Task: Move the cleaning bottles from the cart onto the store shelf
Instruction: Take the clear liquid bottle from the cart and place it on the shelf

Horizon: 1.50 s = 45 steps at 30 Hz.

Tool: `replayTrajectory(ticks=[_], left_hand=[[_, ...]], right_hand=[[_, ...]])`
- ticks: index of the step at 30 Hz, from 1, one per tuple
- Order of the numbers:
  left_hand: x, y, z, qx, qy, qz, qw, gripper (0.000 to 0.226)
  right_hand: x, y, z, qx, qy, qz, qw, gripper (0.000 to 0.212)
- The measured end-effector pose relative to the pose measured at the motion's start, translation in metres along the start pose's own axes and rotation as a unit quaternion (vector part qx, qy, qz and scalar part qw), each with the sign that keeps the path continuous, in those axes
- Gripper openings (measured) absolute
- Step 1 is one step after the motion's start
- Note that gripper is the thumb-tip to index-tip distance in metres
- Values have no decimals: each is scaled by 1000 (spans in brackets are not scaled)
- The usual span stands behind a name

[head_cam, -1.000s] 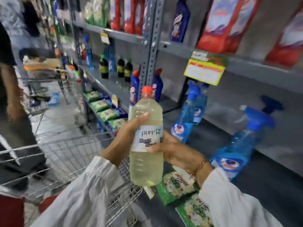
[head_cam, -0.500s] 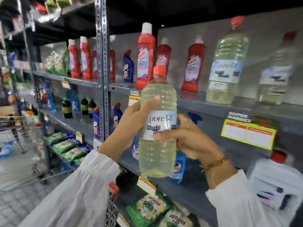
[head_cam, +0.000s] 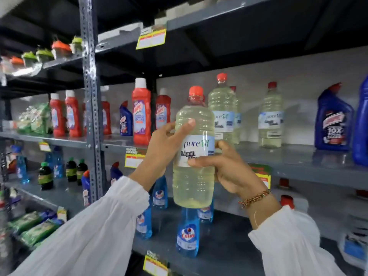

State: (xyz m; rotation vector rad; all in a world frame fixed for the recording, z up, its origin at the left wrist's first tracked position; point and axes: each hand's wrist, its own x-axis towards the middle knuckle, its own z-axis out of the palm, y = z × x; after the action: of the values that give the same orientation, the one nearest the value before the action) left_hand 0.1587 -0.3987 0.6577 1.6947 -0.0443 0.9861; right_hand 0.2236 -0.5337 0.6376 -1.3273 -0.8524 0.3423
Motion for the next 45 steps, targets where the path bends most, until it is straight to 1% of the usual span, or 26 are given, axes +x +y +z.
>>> replayTrajectory(ticks=[4, 7, 10, 13, 17, 21, 24, 28, 30, 31, 32, 33, 34, 35, 36, 37, 38, 39, 41, 43, 45], left_hand=[[32, 22, 42, -27, -62, 30, 997, 42], [52, 32, 81, -49, -98, 48, 993, 34], [68, 38, 118, -72, -132, 55, 987, 32], [82, 37, 148, -98, -159, 48, 981, 27], [98, 19, 182, -118, -190, 30, 974, 28], [112, 4, 200, -139, -189, 9, 972, 17], [120, -2, 204, -149, -207, 4, 967, 22], [119, -7, 207, -179, -218, 2, 959, 46], [113, -6, 203, -177, -222, 12, 959, 43], [109, -4, 198, -164, -212, 26, 963, 37], [102, -3, 191, -139, -188, 50, 971, 32], [96, -4, 181, -110, -149, 76, 980, 31], [90, -10, 168, -93, -101, 100, 985, 33], [83, -17, 152, -99, -57, 115, 987, 32], [76, -26, 131, -119, -13, 124, 985, 25], [70, -39, 108, -146, 33, 128, 981, 16], [64, -52, 82, -165, 80, 127, 975, 10], [57, -67, 54, -174, 124, 127, 969, 9], [43, -103, -12, -151, 209, 108, 960, 10], [24, -151, -85, -113, 278, 61, 952, 9], [-7, -202, -162, -53, 339, -7, 939, 9]], right_hand=[[2, -29, -40, 18, 70, -64, 995, 75], [3, -42, -73, 16, 124, -102, 987, 61], [3, -49, -102, 25, 174, -122, 977, 59], [3, -55, -127, 34, 207, -122, 970, 64], [5, -55, -156, 23, 239, -93, 966, 58], [14, -54, -170, 26, 249, -61, 966, 59], [21, -52, -174, 41, 244, -51, 968, 56], [23, -49, -171, 39, 241, -57, 968, 55], [24, -47, -165, 27, 264, -63, 962, 51], [26, -46, -161, -3, 293, -76, 953, 46], [27, -44, -154, -65, 339, -97, 933, 42], [28, -39, -144, -160, 400, -125, 894, 41], [29, -32, -130, -262, 461, -166, 831, 43], [31, -24, -113, -335, 502, -225, 765, 45], [35, -13, -92, -368, 510, -289, 721, 45], [40, 1, -68, -374, 491, -347, 706, 44], [46, 17, -43, -373, 453, -392, 708, 42], [55, 36, -17, -369, 407, -424, 720, 39], [71, 83, 38, -357, 305, -452, 758, 34], [87, 138, 100, -326, 196, -437, 815, 31], [97, 197, 168, -290, 76, -389, 871, 28]])
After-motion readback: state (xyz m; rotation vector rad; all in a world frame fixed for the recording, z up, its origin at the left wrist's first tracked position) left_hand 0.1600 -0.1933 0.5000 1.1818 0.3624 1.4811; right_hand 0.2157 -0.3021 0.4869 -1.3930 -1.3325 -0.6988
